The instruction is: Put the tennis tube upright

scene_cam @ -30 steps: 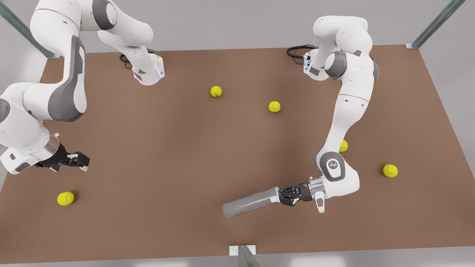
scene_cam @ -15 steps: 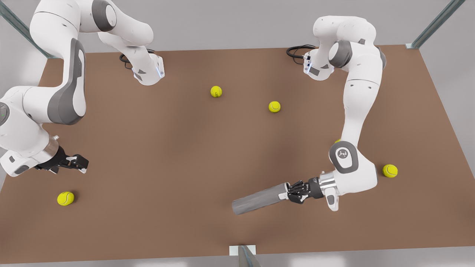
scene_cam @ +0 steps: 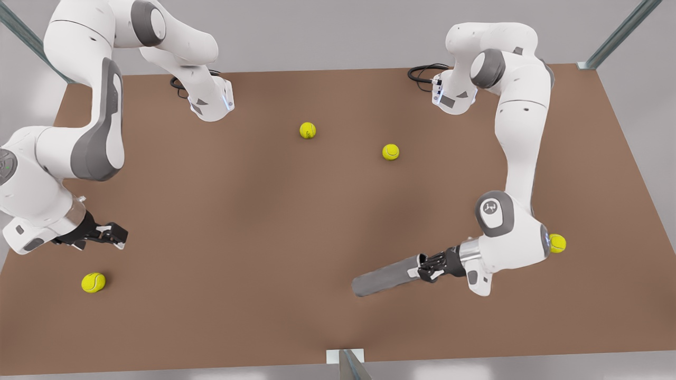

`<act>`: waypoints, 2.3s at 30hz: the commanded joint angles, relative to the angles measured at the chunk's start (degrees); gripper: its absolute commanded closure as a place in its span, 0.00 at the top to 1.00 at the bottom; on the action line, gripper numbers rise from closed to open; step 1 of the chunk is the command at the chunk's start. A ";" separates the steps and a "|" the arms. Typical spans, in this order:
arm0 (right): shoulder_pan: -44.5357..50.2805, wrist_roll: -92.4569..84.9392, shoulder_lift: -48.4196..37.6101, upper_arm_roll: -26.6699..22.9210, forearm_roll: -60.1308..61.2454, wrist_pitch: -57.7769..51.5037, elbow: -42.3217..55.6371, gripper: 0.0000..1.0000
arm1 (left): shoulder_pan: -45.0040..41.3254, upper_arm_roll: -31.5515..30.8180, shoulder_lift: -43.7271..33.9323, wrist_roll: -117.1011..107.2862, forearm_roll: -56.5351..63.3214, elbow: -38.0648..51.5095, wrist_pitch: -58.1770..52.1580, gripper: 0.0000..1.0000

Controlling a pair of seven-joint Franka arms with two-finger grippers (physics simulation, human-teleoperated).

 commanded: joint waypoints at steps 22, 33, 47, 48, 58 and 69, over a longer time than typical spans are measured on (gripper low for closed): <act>-1.31 -0.18 3.42 -0.09 1.27 6.68 0.00 1.00 | 0.05 -0.17 -6.49 -3.75 34.17 -0.27 -10.58 0.21; -1.40 -0.18 5.36 -0.09 1.01 10.11 -0.53 1.00 | -0.39 -0.26 -6.75 -3.22 45.59 -0.71 -15.15 0.21; -1.40 -0.35 5.44 -0.27 1.10 10.90 -0.62 1.00 | -0.47 -0.35 -5.61 -2.34 47.70 -2.03 -14.97 0.21; -1.31 -0.26 5.53 -0.27 1.10 10.90 -0.62 1.00 | -0.47 -0.44 -5.61 -2.34 47.62 -2.03 -14.88 0.21; -1.49 -0.09 8.35 -0.18 1.71 9.93 -0.62 1.00 | -0.21 -0.44 -4.55 -2.08 47.62 -2.03 -14.53 0.33; -3.68 0.26 7.82 0.00 1.89 0.35 0.26 1.00 | 0.05 -0.44 -4.91 -0.94 48.14 -2.03 -15.32 1.00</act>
